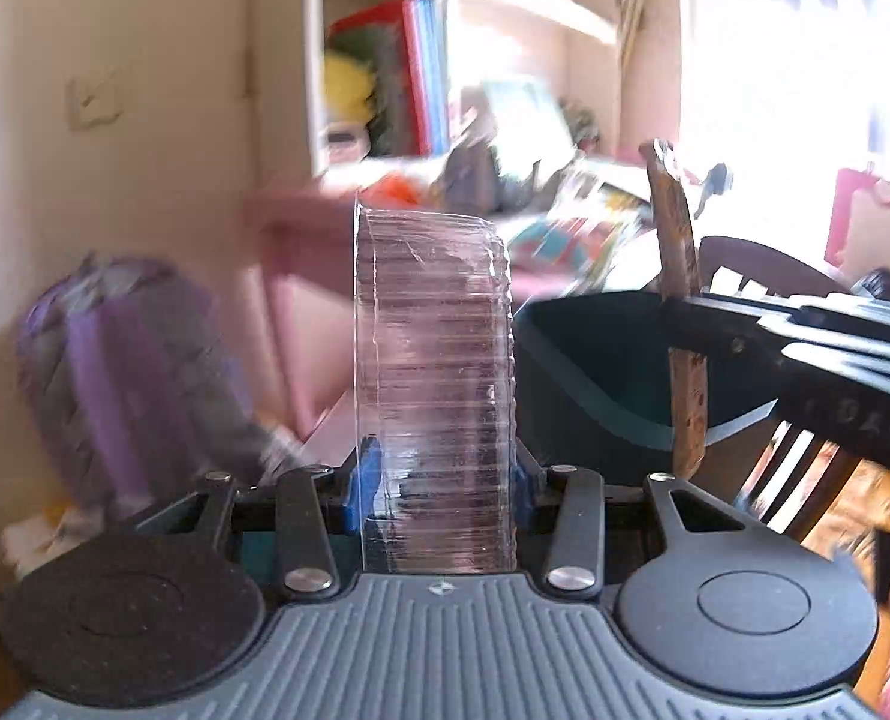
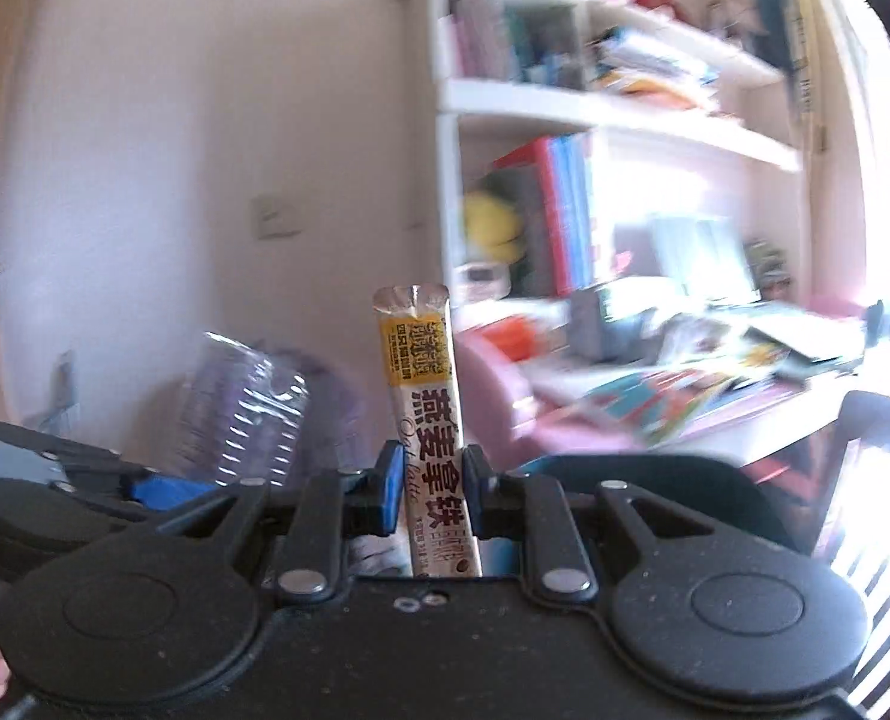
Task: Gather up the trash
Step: 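Lift the clear tray and yellow-white snack stick with both tools over the green bin, then open both tools to drop the tray and snack stick into the bin, then move both tools back down toward the Christmas bag and tissue, then grasp the white Christmas-print bag with the left tool while the right tool grasps the white tissue, then carry the Christmas-print bag and white tissue with both tools over the green bin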
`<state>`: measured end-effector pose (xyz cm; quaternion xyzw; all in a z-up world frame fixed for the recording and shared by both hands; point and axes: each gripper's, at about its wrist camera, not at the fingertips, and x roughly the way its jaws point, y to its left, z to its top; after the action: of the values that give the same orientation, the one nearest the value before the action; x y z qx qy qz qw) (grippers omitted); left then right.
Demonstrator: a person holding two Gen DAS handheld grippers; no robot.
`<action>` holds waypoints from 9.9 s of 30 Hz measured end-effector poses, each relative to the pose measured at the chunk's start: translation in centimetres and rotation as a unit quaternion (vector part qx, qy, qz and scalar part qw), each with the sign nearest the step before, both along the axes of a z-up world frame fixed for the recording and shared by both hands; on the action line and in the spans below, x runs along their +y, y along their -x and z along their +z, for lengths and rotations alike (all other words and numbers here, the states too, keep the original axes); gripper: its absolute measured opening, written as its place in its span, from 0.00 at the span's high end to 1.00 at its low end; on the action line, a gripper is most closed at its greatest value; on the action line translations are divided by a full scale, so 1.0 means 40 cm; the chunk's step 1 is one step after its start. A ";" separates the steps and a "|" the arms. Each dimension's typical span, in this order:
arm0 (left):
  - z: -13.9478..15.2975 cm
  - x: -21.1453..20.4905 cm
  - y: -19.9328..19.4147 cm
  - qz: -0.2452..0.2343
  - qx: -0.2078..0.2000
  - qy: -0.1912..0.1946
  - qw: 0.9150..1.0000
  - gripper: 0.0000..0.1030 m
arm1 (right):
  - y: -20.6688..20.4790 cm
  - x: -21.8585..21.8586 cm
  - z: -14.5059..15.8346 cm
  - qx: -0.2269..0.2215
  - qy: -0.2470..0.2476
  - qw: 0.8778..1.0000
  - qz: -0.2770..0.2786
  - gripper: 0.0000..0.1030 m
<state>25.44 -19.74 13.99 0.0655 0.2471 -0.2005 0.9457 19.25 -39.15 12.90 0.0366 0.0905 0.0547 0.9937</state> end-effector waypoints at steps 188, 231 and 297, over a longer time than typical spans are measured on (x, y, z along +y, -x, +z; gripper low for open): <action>-1.294 0.722 -0.077 -0.077 0.337 -0.133 0.929 0.94 | -0.364 0.646 -1.145 0.548 0.066 0.822 0.138 0.82; -1.204 0.476 -0.154 0.009 0.365 -0.075 0.928 0.87 | -0.354 0.526 -0.995 0.420 0.034 0.893 0.159 0.82; -1.074 0.529 -0.116 0.102 0.236 -0.151 0.954 0.95 | -0.320 0.574 -1.006 0.342 0.078 0.919 0.178 0.82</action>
<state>30.07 1.42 -28.98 0.1324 0.4964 -0.0729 0.8548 32.06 -16.20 -27.35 -0.0411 0.4338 0.2074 0.8758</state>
